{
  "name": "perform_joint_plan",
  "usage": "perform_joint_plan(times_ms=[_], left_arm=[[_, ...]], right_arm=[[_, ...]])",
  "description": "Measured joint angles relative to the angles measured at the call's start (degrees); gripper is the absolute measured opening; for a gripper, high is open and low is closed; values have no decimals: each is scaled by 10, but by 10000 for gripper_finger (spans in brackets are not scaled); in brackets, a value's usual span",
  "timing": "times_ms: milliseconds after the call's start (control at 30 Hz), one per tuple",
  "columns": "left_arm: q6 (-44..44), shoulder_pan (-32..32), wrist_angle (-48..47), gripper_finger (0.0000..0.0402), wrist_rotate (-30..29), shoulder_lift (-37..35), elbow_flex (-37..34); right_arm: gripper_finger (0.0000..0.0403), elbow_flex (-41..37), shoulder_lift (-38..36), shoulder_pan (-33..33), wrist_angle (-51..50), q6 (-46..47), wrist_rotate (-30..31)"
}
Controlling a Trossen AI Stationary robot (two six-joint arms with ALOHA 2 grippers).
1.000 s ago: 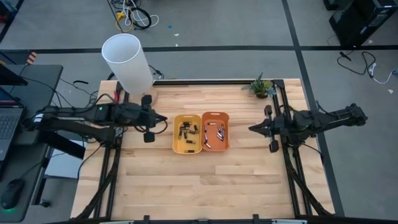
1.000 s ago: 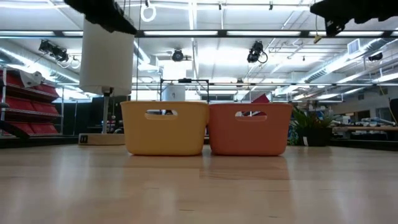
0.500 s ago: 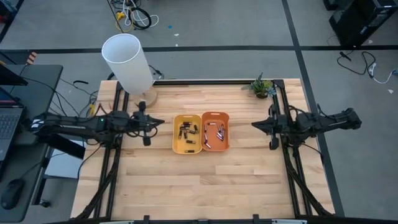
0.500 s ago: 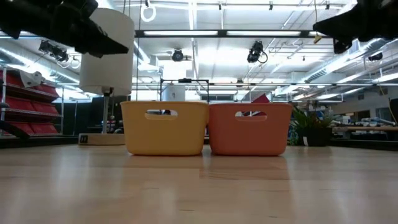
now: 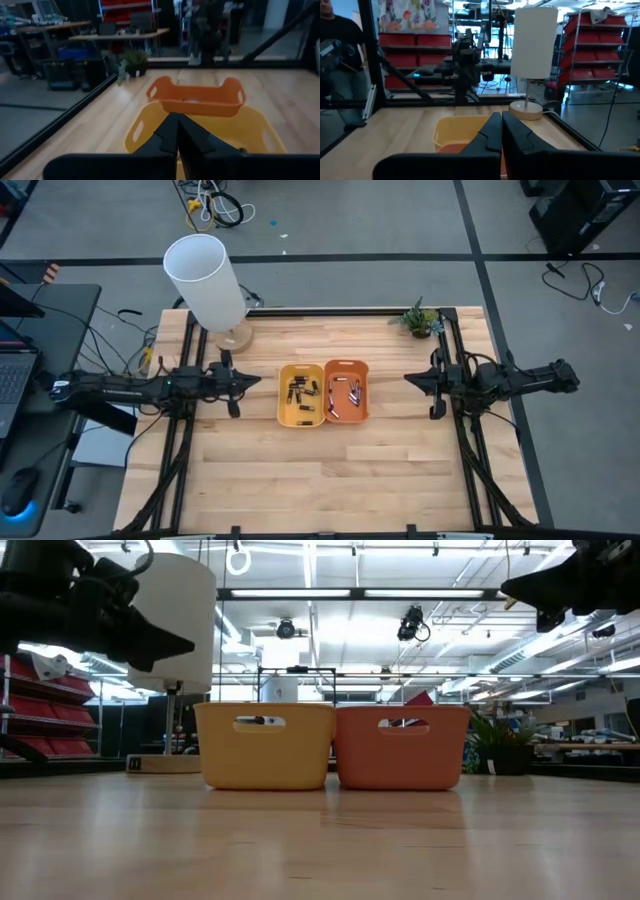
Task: Sort batteries
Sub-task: Return to Home Position
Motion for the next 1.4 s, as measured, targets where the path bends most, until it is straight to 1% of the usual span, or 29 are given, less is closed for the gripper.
perform_joint_plan(times_ms=[100,367,500,700,933,1067,1167,1267,1400], left_arm=[[-5,3,33,17,17,-12,-19],[-15,4,7,17,24,-17,-26],[-15,4,13,17,24,-24,-26],[-10,4,11,17,24,-59,-26],[-8,4,-19,17,24,-100,-26],[-8,4,-30,17,24,-113,-26],[-8,4,-57,17,22,-124,-26],[-13,4,-60,17,20,-134,-26],[-13,4,-61,17,19,-149,-26]], right_arm=[[0,-1,-2,0,-4,-1,-4],[0,-31,-2,0,-4,39,-5],[0,-43,-2,0,3,49,-5],[0,-63,-2,0,9,64,-5],[0,-66,-2,9,9,66,-9],[0,-66,-2,17,8,66,-9],[0,-66,-2,19,8,63,-9],[0,-66,0,19,8,71,-10],[0,-66,0,19,8,79,-29]])
